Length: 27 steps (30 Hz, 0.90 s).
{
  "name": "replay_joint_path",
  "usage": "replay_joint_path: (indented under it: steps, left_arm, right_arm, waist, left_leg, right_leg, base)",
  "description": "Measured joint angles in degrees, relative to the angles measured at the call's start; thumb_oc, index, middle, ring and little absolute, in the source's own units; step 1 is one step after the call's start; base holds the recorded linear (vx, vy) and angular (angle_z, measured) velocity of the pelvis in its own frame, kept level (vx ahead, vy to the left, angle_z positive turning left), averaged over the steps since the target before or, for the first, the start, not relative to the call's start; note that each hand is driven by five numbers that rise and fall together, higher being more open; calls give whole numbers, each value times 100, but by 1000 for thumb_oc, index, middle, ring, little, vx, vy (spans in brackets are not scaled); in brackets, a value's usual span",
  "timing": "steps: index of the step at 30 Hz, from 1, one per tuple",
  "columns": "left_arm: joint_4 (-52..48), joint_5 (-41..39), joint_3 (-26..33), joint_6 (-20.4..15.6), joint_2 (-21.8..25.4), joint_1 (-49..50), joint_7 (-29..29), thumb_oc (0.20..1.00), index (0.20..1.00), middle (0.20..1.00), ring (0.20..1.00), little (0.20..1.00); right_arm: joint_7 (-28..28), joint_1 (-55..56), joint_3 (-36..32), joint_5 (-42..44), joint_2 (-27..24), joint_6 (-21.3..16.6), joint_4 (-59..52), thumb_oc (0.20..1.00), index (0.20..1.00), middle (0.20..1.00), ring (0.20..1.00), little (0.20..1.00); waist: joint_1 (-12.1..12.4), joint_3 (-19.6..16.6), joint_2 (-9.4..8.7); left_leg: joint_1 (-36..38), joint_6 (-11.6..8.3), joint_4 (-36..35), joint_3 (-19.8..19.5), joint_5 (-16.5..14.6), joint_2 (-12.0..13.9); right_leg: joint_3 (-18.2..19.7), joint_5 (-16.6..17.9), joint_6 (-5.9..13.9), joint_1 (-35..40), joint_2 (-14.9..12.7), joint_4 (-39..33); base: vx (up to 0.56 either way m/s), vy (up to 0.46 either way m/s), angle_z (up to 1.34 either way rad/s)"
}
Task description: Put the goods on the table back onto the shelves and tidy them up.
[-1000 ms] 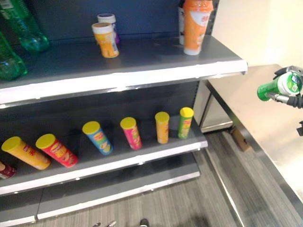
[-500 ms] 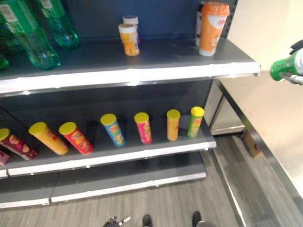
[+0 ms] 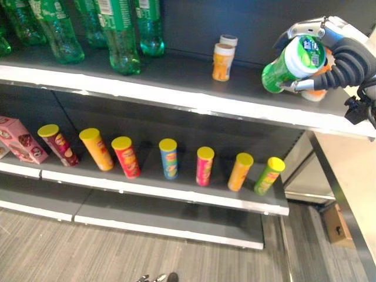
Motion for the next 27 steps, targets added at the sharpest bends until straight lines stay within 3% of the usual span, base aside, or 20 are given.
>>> replay_joint_path:
  steps: [8,15,27]
  left_arm:
    - [52,-218,-2,49,33,269,-2,1000,1000,1000,1000,1000]
    - [42,-220,-59,45,42,184,-20,1000,1000,1000,1000,1000]
    - [172,-221,-64,39,52,-4,-18,1000,1000,1000,1000,1000]
  right_arm:
    - [9,-381,727,9,201,93,1038,200,200,200,200,200]
    - [173,-1175,1579,229,405,236,2278,200,200,200,200,200]
    - [410,-1699,1975,458,672,307,2534,200,200,200,200,200]
  waist:
    - [330,106,64]
    - [438,219,168]
    - [525,256,136]
  left_leg:
    - [-138,23,-18,-127,85,-48]
    - [-211,-35,4,-385,172,-78]
    - [-232,-89,-31,-478,160,-68]
  right_leg:
    - [-396,-82,8,95,-30,16]
    - [-665,-107,10,130,-9,16]
    - [-764,-131,-7,207,17,16]
  base:
    - [12,-33,26]
    - [13,-21,20]
    - [17,-7,4]
